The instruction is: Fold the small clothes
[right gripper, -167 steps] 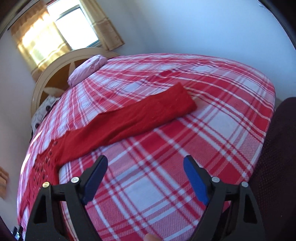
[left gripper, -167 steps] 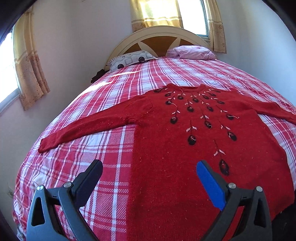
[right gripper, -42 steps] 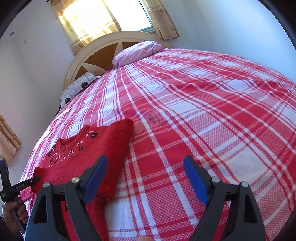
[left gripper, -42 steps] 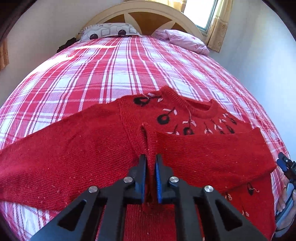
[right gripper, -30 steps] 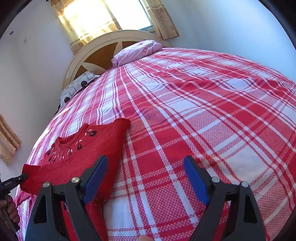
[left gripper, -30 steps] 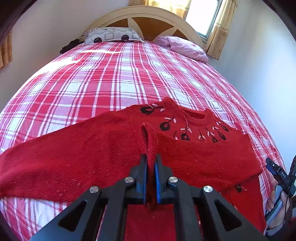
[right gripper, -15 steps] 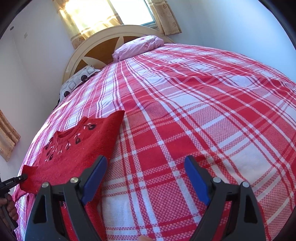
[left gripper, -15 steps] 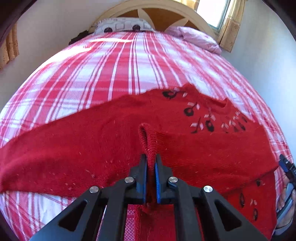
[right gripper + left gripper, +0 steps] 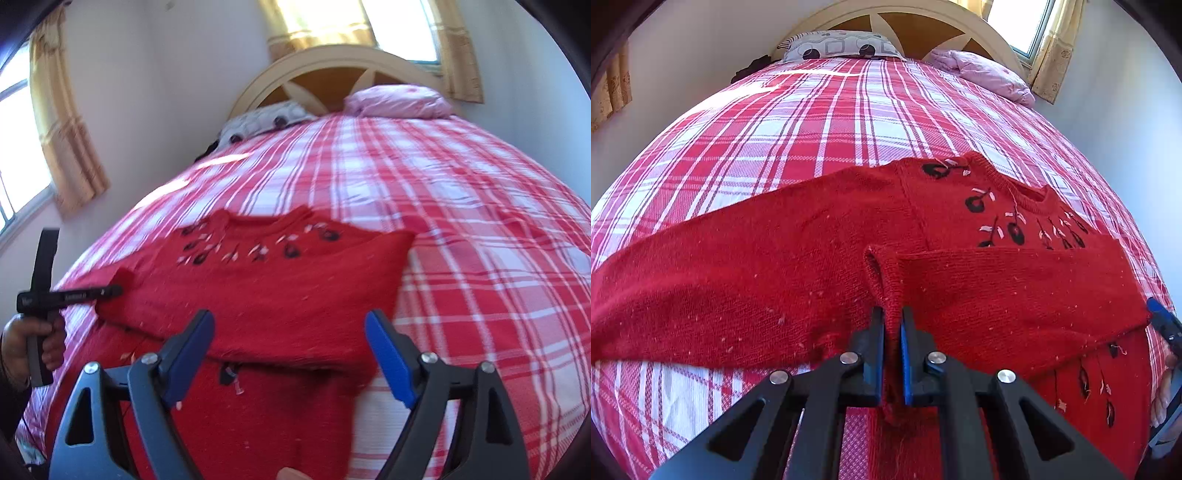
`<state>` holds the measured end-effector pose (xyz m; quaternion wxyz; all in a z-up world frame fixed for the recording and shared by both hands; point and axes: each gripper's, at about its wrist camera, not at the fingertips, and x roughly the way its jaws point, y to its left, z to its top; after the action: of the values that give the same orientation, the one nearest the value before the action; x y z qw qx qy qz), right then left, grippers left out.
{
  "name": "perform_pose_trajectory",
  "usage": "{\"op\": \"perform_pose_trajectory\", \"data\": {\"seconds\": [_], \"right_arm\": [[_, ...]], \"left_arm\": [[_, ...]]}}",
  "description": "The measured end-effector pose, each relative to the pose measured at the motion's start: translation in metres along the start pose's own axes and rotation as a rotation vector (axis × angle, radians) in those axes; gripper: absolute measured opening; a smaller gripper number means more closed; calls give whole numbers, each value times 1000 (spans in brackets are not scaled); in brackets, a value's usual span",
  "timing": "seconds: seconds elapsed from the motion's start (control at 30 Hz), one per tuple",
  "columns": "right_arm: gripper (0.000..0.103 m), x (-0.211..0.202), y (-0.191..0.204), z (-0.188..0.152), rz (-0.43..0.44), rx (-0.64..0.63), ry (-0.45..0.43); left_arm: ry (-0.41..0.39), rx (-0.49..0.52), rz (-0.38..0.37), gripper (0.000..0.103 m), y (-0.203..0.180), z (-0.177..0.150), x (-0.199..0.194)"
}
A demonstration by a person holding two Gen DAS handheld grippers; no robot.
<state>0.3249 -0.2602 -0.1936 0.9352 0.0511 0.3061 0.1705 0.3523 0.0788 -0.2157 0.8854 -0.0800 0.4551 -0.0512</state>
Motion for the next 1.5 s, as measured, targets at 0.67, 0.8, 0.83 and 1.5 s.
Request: {"op": "perform_pose_trajectory", "data": {"seconds": [0.67,0.8,0.83,1.5], "right_arm": [[80,38,5,-21,-204,-91,205],[81,40,2,-22,-233,-87,237],[81,41,3,-23,-243,-98,242],[101,40,-5,-27,-255,-55,253]], "left_arm": [[-76,71,14,10,-6,-9,-24],[-43,97,48,10,-9,-18,-9],[-54,100,46,10,-8,-20,-8],[-192,-65,252,68,101,-24,-85]]}}
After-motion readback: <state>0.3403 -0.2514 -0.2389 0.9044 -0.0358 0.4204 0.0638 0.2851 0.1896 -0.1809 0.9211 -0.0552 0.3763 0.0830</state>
